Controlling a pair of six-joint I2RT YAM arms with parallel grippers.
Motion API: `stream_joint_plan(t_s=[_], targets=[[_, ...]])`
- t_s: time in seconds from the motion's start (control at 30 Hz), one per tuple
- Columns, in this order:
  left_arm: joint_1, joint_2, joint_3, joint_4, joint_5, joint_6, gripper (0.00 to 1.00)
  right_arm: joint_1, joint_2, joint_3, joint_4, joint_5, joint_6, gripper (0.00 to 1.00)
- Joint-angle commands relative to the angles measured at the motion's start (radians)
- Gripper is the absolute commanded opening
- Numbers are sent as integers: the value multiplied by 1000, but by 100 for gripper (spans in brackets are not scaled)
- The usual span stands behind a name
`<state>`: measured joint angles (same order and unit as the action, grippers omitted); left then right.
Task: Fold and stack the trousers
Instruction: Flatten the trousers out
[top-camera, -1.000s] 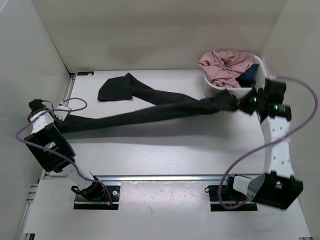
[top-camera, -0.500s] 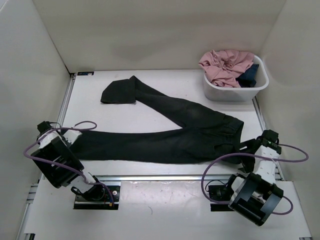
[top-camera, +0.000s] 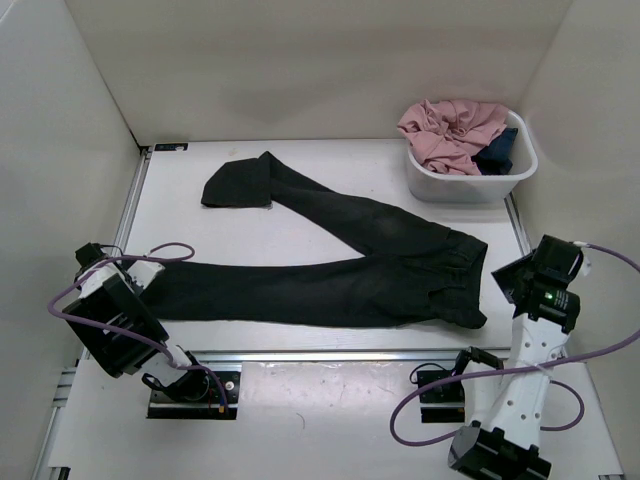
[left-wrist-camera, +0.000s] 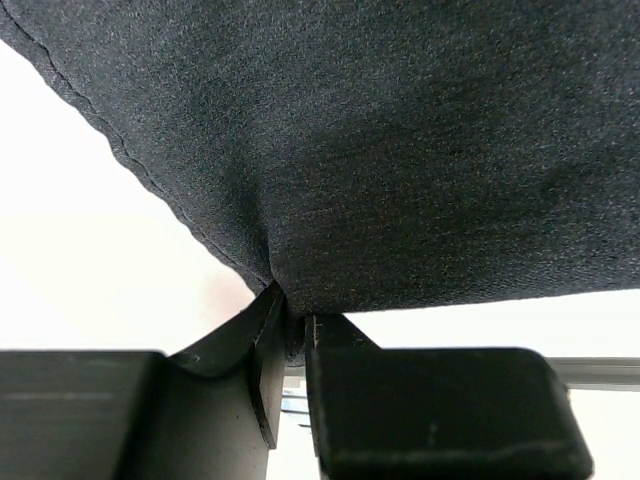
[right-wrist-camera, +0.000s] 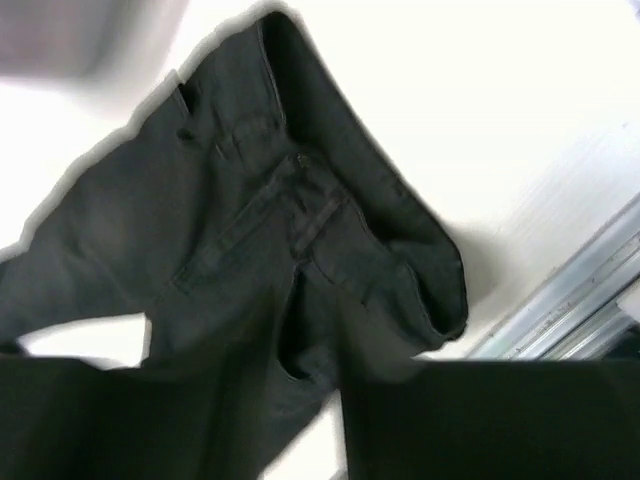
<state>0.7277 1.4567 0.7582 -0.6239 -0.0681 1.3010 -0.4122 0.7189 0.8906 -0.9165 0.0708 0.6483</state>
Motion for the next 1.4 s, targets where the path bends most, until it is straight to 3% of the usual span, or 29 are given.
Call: stream_joint_plan(t_s=[0.0, 0.07, 0.13, 0.23, 0.33, 0.4, 0.5, 0.73, 0.87, 1.0, 1.13, 1.3, 1.33, 1.37], targets=[[4, -35, -13, 0, 2, -3, 24, 32, 37, -152, -21, -168, 27, 24], [4, -35, -13, 0, 2, -12, 24, 90, 37, -209, 42, -206, 59, 18], [4, -35, -3, 0, 2, -12, 24, 136, 109, -225, 126, -195, 70, 8], [4, -24, -3, 0, 2, -22, 24, 182, 276, -225, 234, -178, 80, 0], [13, -6, 6, 0, 2, -22, 24, 182, 483, -216, 352, -206, 80, 0], [22, 17, 29, 0, 2, -22, 24, 182, 665, -150, 376, -106, 80, 0], [32, 53, 62, 0, -7, -31, 24, 182, 781, -43, 386, -17, 90, 0], [50, 100, 115, 9, -16, -31, 24, 171, 815, 77, 367, 81, 191, 0], [59, 110, 115, 9, -16, -31, 24, 113, 861, 87, 399, -12, 134, 0], [59, 87, 92, 9, -7, -22, 24, 139, 772, 131, 346, -69, -22, 0], [59, 68, 61, 9, -7, -22, 24, 148, 587, 75, 103, -52, -67, 57], [59, 59, 41, 9, -7, -32, 24, 148, 242, -105, -53, -82, 126, 60], [59, 59, 41, 9, -7, -32, 24, 148, 137, -129, -94, -82, 160, 56], [59, 59, 41, 9, -7, -32, 24, 148, 85, -175, -111, -92, 190, 36]])
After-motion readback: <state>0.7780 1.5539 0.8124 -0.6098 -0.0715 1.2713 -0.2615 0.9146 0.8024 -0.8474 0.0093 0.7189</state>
